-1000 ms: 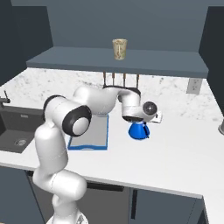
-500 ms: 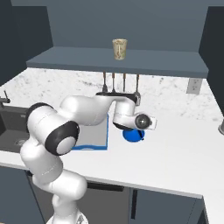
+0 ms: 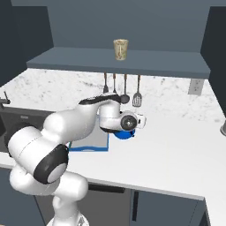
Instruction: Pick the kettle from the counter and place it on the tray. Then pick the mug from the cabinet and place it on the tray. Then close the cabinet doors.
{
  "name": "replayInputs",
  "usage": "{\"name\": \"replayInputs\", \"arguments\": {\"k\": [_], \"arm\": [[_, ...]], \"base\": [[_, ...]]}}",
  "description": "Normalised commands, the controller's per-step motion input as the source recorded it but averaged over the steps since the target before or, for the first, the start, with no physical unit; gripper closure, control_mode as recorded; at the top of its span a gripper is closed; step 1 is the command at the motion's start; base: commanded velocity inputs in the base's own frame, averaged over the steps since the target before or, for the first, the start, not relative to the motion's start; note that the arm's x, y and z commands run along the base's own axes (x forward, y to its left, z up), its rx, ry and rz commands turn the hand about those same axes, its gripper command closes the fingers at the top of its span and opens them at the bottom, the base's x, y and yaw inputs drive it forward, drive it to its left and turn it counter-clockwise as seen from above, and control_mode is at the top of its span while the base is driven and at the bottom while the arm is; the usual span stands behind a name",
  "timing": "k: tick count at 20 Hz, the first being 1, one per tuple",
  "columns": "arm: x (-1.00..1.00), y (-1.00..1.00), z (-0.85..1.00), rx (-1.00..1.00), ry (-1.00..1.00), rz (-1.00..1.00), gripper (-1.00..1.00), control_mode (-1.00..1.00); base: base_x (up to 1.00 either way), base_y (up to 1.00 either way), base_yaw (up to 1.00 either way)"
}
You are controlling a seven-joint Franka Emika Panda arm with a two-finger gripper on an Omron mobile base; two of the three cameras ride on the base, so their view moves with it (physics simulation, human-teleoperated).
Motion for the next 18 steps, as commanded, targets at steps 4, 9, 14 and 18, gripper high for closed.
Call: {"name": "replayInputs", "arguments": {"k": [4,9,14,18], "arm": [[-0.16,0.75,0.3,0.0,0.07,0.0,1.0,-1.0],[-0.01,0.79,0.32,0.0,0.18,0.0,1.0,-1.0],[0.04,0.74,0.12,0.0,0.05,0.0,1.0,-1.0],[0.32,0.62,-0.05,0.02,-0.03,0.0,1.0,-1.0]], "base": [[0.0,0.0,0.0],[0.0,0.0,0.0],[0.0,0.0,0.0],[0.0,0.0,0.0]]}}
